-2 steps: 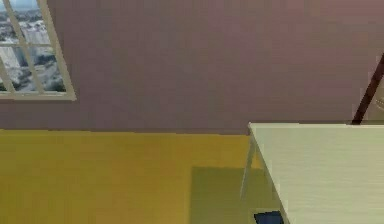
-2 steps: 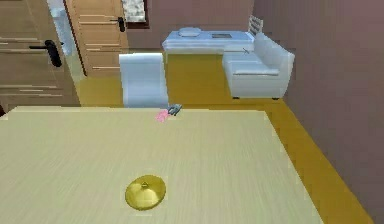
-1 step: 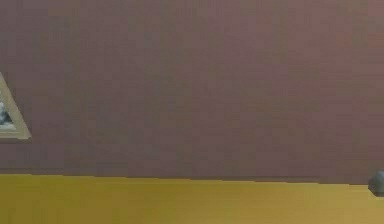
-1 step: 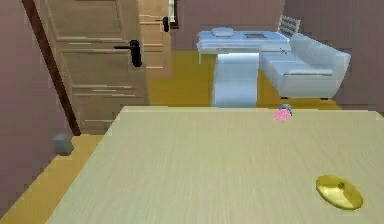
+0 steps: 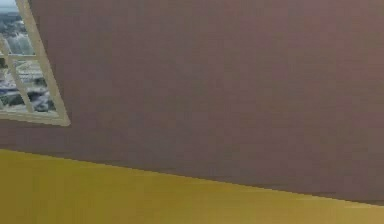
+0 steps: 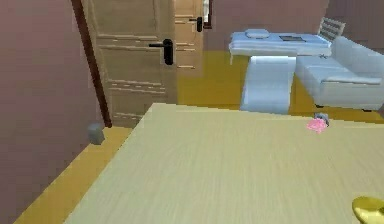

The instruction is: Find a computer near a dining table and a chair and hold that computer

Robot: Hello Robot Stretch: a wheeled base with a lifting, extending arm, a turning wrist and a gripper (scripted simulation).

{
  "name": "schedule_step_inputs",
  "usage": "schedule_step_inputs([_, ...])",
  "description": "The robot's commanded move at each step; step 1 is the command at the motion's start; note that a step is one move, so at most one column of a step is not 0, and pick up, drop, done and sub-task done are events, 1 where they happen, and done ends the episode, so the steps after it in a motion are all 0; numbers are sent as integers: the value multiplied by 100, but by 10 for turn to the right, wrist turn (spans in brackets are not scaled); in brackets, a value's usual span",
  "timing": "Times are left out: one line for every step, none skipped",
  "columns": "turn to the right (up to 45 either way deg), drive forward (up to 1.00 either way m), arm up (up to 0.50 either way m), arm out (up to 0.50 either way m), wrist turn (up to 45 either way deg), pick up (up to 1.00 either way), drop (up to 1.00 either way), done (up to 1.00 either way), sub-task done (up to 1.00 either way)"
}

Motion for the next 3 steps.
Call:
schedule_step_inputs([-30, 0, 0, 0, 0, 0, 0, 0, 0])
schedule_step_inputs([450, 0, 0, 0, 0, 0, 0, 0, 0])
schedule_step_inputs([450, 0, 0, 0, 0, 0, 0, 0, 0])
